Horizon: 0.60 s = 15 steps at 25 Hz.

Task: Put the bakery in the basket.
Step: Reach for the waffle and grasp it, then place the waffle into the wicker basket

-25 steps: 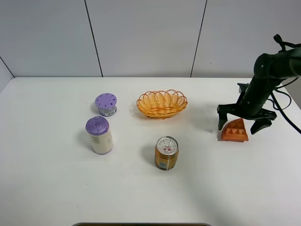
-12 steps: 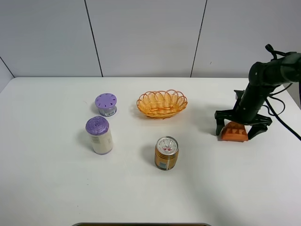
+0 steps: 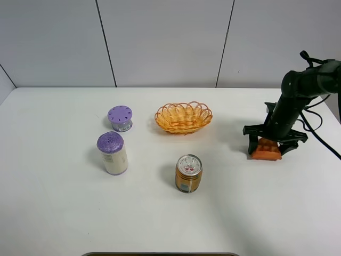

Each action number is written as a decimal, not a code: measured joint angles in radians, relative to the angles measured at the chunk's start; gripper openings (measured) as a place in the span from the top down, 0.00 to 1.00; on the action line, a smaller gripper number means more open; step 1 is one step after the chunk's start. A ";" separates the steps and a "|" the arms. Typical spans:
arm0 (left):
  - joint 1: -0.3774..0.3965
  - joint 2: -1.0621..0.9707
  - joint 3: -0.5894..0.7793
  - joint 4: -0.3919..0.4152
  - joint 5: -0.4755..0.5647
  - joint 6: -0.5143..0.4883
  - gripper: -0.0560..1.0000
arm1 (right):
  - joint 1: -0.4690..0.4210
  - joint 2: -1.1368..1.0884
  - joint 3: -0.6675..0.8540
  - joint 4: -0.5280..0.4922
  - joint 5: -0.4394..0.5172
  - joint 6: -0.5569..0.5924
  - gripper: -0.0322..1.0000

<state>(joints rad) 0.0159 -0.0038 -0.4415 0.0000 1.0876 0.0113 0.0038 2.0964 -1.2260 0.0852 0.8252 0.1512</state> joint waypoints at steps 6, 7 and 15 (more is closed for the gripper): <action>0.000 0.000 0.000 0.000 0.000 0.000 0.01 | 0.000 0.000 0.000 0.001 -0.010 0.000 0.28; 0.000 0.000 0.000 0.000 0.000 0.000 0.01 | 0.000 0.000 0.000 0.003 -0.015 0.000 0.28; 0.000 0.000 0.000 0.000 0.000 0.000 0.01 | 0.000 0.000 0.000 0.011 -0.021 -0.002 0.28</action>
<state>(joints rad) 0.0159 -0.0038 -0.4415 0.0000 1.0876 0.0113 0.0038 2.0964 -1.2260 0.0966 0.8047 0.1494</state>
